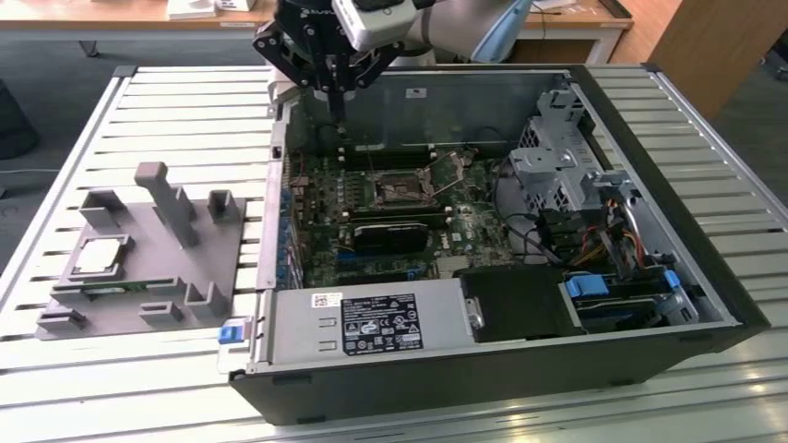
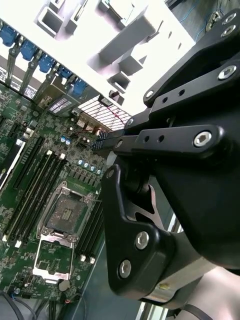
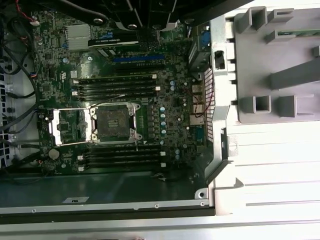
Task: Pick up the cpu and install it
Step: 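Reach for the cpu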
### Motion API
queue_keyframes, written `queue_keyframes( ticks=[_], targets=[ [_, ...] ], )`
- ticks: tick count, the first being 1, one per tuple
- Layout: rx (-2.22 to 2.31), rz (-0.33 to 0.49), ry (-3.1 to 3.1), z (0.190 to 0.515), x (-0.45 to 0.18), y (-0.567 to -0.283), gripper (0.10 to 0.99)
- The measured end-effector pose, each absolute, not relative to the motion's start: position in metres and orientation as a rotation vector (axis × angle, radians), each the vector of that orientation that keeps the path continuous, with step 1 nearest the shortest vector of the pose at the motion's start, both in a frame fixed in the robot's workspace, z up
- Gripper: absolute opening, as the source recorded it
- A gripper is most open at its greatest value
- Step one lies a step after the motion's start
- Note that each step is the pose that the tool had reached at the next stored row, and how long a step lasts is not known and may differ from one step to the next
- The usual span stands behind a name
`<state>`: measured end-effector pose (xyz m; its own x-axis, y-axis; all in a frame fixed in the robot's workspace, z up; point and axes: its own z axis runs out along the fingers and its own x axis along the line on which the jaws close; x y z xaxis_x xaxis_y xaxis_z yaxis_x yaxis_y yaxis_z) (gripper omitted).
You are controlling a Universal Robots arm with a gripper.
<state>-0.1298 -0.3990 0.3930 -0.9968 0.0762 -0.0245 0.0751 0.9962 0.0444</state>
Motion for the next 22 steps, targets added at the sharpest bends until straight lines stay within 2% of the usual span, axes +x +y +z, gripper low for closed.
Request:
queue_keyframes(
  ticks=[22],
  targets=[
    [0.118, 0.068, 3.112, 0.392, -0.160, -0.399, 0.106]
  ],
)
